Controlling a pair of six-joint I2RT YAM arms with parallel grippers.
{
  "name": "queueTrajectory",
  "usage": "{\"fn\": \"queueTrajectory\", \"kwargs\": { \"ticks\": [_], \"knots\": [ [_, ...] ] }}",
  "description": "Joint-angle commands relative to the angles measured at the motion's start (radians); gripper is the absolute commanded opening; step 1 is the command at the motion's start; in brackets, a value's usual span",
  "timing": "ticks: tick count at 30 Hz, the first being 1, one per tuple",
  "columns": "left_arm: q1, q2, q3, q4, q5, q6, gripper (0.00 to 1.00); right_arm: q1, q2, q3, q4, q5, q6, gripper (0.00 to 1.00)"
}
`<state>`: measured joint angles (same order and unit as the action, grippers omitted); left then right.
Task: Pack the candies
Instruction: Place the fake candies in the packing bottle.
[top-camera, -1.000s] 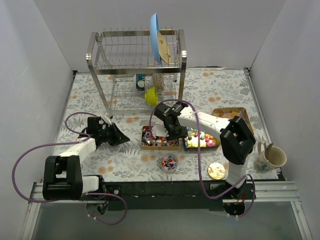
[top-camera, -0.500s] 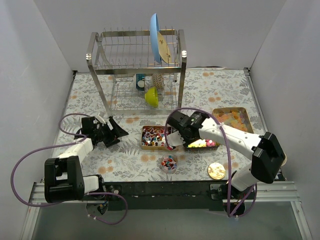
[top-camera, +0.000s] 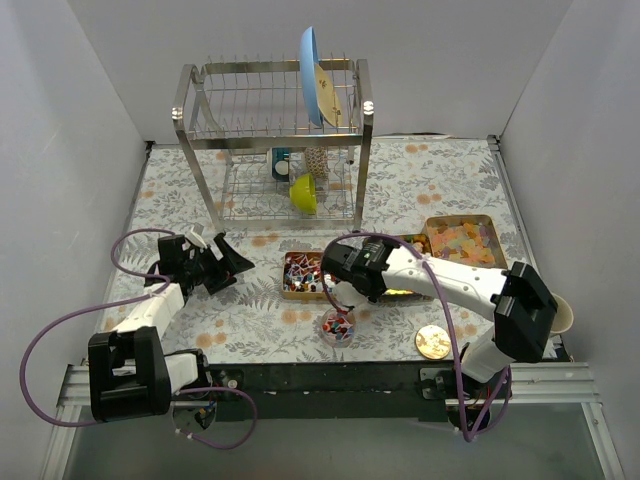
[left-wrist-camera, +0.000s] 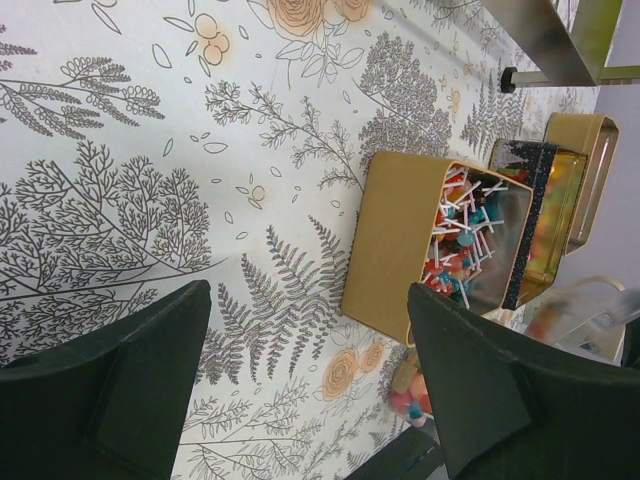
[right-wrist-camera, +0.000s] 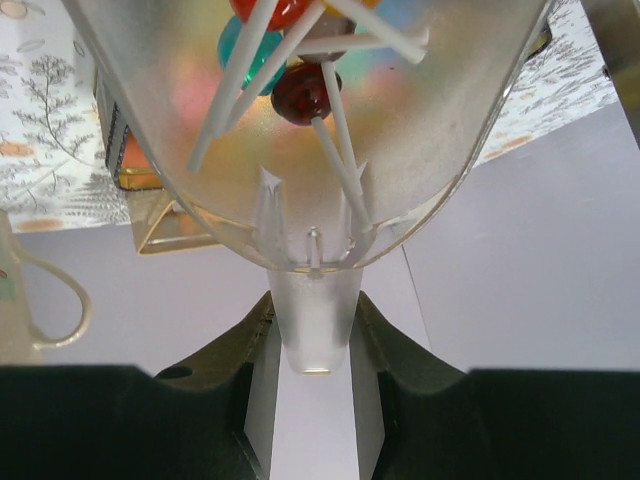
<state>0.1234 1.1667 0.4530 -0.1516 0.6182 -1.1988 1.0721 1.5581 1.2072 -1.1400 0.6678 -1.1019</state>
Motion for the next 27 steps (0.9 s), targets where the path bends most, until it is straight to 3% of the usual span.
{"fn": "queueTrajectory", "kwargs": {
  "ticks": [1, 11, 27],
  "knots": [
    [0.01, -0.045, -0.014, 0.03, 0.014, -0.007, 0.8, 0.04, 0.01, 0.031, -0.113, 0.098, 0.002, 0.01],
    [0.01, -0.102, -0.031, 0.041, 0.003, -0.013, 0.82, 0.153, 0.026, 0.003, -0.167, 0.196, 0.03, 0.01],
    [0.045, -0.156, -0.04, 0.038, 0.003, -0.015, 0.83, 0.177, 0.059, 0.009, -0.168, 0.243, 0.031, 0.01]
  ]
}}
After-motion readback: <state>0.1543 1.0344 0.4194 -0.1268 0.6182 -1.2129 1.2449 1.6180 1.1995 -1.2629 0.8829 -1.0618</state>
